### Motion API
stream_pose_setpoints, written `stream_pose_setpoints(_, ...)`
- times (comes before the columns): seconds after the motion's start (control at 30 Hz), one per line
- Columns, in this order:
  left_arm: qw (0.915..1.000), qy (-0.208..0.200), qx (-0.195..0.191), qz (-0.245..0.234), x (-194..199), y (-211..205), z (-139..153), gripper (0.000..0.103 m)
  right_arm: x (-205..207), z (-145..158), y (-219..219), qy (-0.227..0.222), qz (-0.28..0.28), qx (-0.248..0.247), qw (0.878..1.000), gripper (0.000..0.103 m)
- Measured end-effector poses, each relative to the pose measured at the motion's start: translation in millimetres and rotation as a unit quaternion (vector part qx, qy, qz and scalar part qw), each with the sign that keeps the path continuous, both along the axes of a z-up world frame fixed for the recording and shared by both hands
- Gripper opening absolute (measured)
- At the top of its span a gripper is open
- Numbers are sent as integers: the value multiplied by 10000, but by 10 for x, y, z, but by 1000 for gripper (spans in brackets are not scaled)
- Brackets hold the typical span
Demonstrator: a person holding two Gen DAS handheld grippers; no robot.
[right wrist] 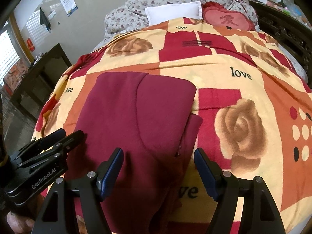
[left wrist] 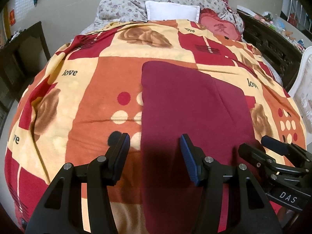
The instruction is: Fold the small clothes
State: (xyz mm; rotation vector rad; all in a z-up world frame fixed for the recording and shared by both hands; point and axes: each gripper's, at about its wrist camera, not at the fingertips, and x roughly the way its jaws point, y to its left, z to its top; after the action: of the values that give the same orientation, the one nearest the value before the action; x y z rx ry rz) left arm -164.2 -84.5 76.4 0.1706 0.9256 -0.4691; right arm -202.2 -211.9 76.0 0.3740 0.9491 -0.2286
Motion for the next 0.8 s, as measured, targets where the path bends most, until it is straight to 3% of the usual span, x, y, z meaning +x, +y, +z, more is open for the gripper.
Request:
stream_pose_setpoints(0.57,9999,-78,58,-34,-3,-22,-22,53,24,-35,15,48,73,14,10000,73)
stream_pose_setpoints(0.8,9998,-184,-83,-25,15,18,-12,53,27,-59,27,83,118,33,9999,73)
